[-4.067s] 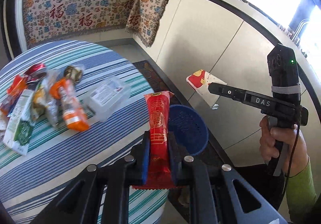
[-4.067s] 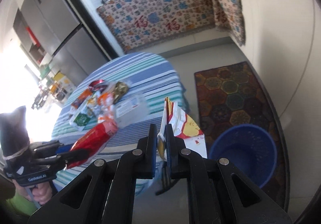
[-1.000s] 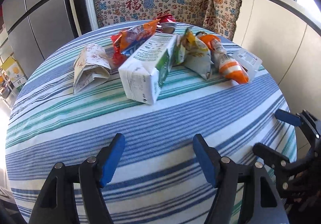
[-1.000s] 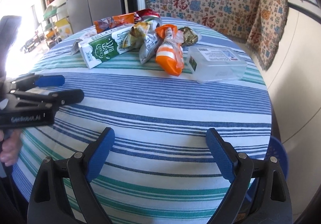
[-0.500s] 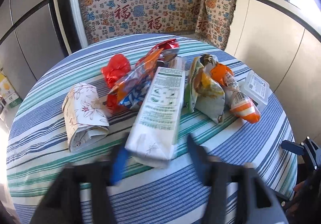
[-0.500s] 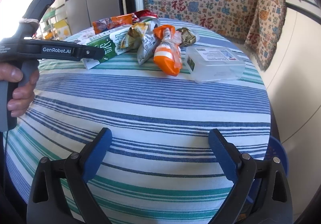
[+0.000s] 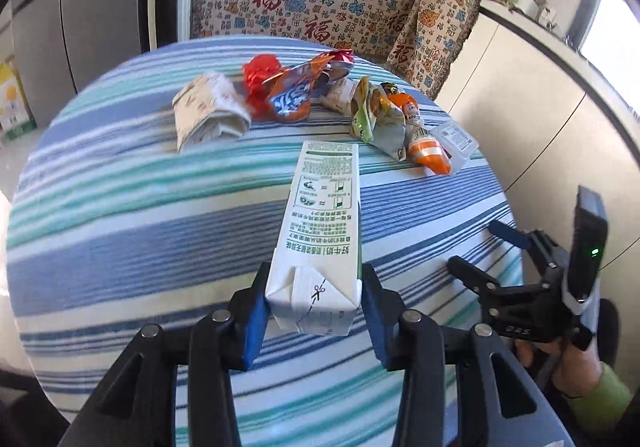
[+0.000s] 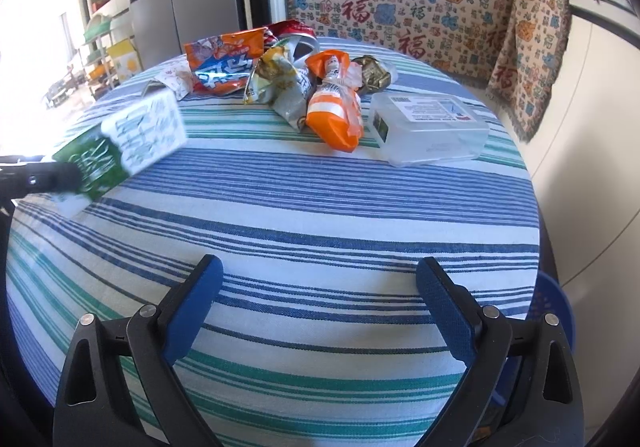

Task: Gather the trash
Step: 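Grasp the green milk carton with the left tool while the right tool grasps the clear plastic box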

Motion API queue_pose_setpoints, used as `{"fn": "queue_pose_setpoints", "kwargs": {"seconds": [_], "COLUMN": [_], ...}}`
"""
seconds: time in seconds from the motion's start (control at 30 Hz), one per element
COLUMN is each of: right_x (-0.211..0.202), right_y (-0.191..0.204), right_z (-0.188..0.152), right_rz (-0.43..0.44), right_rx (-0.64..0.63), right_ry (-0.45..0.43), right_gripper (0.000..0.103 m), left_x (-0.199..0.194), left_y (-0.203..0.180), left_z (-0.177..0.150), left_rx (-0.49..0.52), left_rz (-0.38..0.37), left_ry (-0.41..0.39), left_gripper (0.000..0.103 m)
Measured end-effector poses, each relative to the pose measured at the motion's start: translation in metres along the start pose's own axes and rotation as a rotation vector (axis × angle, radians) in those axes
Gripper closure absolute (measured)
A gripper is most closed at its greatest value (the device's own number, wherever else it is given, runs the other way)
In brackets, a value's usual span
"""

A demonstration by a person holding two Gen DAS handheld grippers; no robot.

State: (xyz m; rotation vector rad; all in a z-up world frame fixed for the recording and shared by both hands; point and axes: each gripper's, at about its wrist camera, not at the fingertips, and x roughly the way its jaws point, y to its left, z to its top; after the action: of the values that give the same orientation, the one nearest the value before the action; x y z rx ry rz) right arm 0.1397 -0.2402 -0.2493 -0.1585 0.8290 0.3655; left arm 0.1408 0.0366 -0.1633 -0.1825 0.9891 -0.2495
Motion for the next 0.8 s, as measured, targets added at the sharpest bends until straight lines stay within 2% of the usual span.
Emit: {"fn": "queue_pose_setpoints", "kwargs": {"seconds": [0.1,0.13,0.3,0.4,0.47,0.53,0.57,0.6,0.63,0.67,0.73,0.8], "right_x": [0.000,0.000,0.000,0.000,0.000,0.000,0.001,0.001,0.001,0.001,0.001,0.001], "right_y": [0.001,0.001,0.001,0.001,0.002,0.002,0.002,0.002,0.002,0.002,0.002,0.002], "right_z": [0.000,0.000,0.000,-0.001,-0.001,-0.001,0.000,0.000,-0.001,0.000,0.000,0.000], "right_rz": [-0.003,-0.002,0.002,0.005,0.006,0.006,0.006,0.006,0.006,0.006,0.006,0.007], "right_rx": [0.001,0.001,-0.002,-0.004,-0.004,-0.004,-0.004,-0.004,-0.004,-0.004,-0.004,-0.005], "right_ry": [0.001,0.000,-0.002,-0.002,-0.002,-0.002,-0.003,-0.003,-0.003,-0.004,-0.003,-0.004], "right_gripper": [0.006,0.006,0.006,0.005,0.005,0.005,0.005,0.005,0.005,0.005,0.005,0.004], "left_x": [-0.002,-0.003,-0.008,-0.009,-0.008,-0.006,-0.006,-0.004,-0.002,0.003,0.011,0.021], "left_y": [0.024,0.030,0.058,0.071,0.074,0.076,0.076,0.074,0.071,0.067,0.057,0.043], "left_z": [0.003,0.004,0.009,0.012,0.016,0.020,0.022,0.024,0.026,0.027,0.027,0.023], "left_rx": [-0.093,-0.115,-0.169,-0.182,-0.157,-0.126,-0.107,-0.080,-0.053,-0.017,0.050,0.117], "left_rz": [-0.076,-0.078,-0.025,0.016,0.099,0.107,0.078,0.028,-0.012,-0.048,-0.082,-0.080], "left_ry": [0.019,0.019,0.011,0.004,-0.003,-0.013,-0.020,-0.024,-0.016,0.001,0.033,0.063], "left_gripper": [0.058,0.056,0.050,0.042,0.041,0.039,0.039,0.035,0.026,0.023,0.023,0.023]}}
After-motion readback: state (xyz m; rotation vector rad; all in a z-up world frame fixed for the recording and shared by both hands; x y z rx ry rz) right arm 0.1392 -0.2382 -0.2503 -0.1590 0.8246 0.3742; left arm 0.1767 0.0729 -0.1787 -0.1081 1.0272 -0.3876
